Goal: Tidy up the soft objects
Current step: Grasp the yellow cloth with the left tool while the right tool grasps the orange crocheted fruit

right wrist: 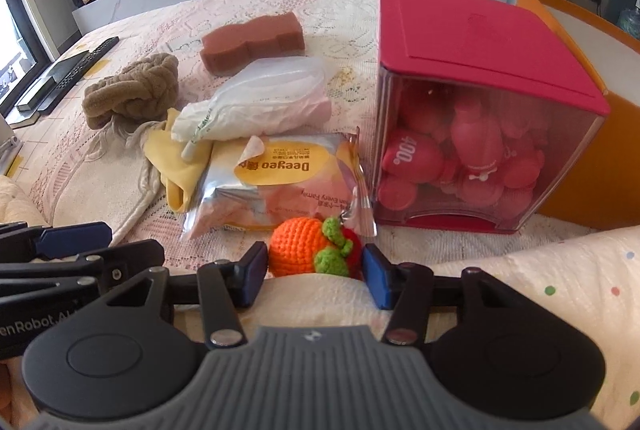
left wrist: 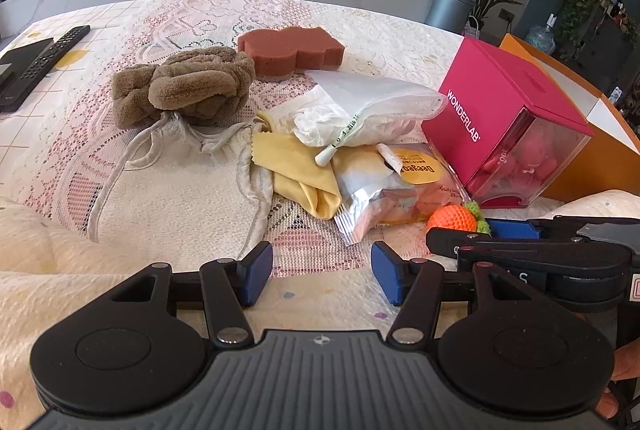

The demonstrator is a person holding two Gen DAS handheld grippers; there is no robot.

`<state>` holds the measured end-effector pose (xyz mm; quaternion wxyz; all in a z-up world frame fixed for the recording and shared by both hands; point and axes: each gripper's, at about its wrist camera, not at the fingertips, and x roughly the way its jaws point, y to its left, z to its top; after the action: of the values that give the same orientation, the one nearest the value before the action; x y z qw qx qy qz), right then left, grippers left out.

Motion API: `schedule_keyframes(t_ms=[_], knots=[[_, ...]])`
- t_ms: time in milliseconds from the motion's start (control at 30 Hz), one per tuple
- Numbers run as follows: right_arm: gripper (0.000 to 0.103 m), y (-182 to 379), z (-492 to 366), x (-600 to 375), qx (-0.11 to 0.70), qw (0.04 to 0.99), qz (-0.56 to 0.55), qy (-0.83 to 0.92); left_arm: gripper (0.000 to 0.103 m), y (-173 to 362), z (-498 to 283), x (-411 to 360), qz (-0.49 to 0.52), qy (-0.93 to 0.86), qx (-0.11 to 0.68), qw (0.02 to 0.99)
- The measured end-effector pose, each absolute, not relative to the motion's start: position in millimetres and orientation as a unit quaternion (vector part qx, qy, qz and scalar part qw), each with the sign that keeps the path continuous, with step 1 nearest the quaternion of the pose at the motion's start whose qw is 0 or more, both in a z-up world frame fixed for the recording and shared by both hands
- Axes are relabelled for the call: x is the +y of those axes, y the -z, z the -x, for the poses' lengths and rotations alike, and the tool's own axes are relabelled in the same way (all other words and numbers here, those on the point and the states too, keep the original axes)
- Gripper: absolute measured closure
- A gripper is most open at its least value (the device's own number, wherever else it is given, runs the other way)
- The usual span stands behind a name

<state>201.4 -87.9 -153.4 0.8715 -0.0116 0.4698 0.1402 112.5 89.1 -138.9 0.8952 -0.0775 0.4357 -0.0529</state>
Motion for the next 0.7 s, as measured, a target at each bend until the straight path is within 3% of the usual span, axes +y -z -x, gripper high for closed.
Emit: schedule_keyframes(t_ms=[233,367,700], knots=[[0.056,146,-194,-87,0.460,0.875,0.020,-0.154,0.036,136,-112,88,0.073,0.049,0.433,0.897],[0.056,130,-188,-84,0.435,0.884,0.023,-0.172,0.043,130,-116,89,0.073,0.050,0.427,0.900],[0.056,123,-213,-77,0.403,0.895,0.025,-0.190,0.045,128,-155,101,0.095,0.047,0.408,0.907]])
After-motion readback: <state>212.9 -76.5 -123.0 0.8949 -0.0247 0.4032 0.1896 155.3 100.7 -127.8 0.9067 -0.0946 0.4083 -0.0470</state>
